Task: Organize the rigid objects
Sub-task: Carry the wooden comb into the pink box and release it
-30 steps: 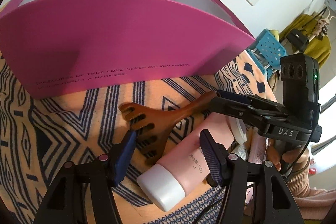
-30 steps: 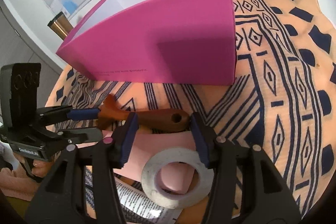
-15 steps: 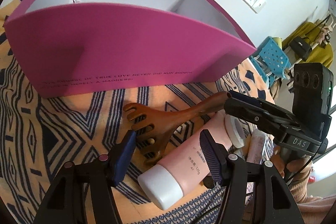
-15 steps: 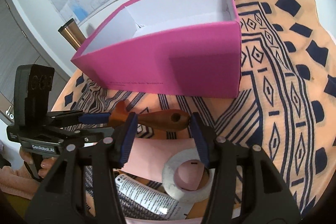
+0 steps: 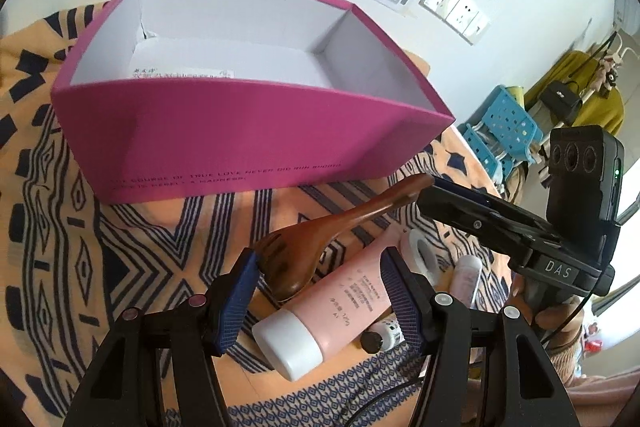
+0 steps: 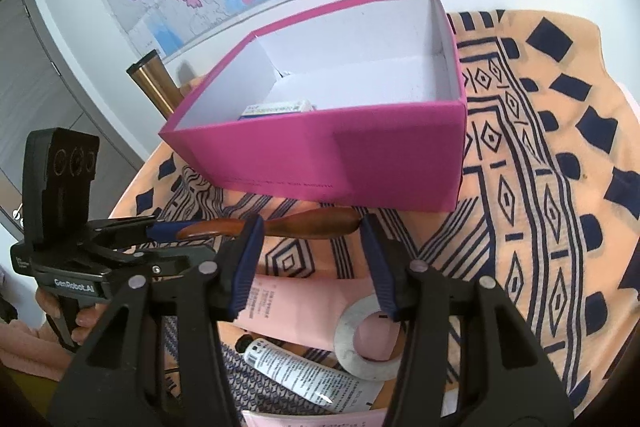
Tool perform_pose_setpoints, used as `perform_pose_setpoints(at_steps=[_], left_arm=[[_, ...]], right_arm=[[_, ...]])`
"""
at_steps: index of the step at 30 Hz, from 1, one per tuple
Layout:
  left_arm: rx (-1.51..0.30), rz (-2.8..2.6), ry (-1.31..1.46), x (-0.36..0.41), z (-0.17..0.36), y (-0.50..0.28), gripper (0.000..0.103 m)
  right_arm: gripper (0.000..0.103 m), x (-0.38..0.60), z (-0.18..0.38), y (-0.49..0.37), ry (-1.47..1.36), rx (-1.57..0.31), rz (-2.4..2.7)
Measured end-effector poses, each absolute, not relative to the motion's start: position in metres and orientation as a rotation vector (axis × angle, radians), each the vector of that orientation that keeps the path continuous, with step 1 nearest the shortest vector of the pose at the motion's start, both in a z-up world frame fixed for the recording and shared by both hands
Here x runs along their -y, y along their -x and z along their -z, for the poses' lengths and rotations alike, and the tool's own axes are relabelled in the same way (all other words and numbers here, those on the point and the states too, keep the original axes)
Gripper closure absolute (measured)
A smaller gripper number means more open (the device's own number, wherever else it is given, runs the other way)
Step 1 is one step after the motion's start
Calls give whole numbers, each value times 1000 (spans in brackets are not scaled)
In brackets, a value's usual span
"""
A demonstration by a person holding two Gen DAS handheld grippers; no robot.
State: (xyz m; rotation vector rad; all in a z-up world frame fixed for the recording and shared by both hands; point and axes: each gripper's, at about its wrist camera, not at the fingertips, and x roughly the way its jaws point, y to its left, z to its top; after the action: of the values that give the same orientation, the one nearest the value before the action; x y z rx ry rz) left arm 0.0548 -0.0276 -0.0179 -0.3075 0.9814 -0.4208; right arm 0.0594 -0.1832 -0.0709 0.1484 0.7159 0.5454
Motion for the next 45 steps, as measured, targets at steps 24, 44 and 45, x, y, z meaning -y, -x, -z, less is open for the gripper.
perform_pose_setpoints(at_steps=[24, 44, 45], left_arm=[[-752, 423, 244, 26, -70, -44, 40], [-794, 411, 205, 39, -59, -134, 40], [-805, 409, 211, 39, -55, -137, 40]], right_arm=[[50, 187, 1, -44, -93, -520, -571], [50, 206, -4, -121, -114, -545, -522], [50, 206, -1, -128, -111, -557, -514]])
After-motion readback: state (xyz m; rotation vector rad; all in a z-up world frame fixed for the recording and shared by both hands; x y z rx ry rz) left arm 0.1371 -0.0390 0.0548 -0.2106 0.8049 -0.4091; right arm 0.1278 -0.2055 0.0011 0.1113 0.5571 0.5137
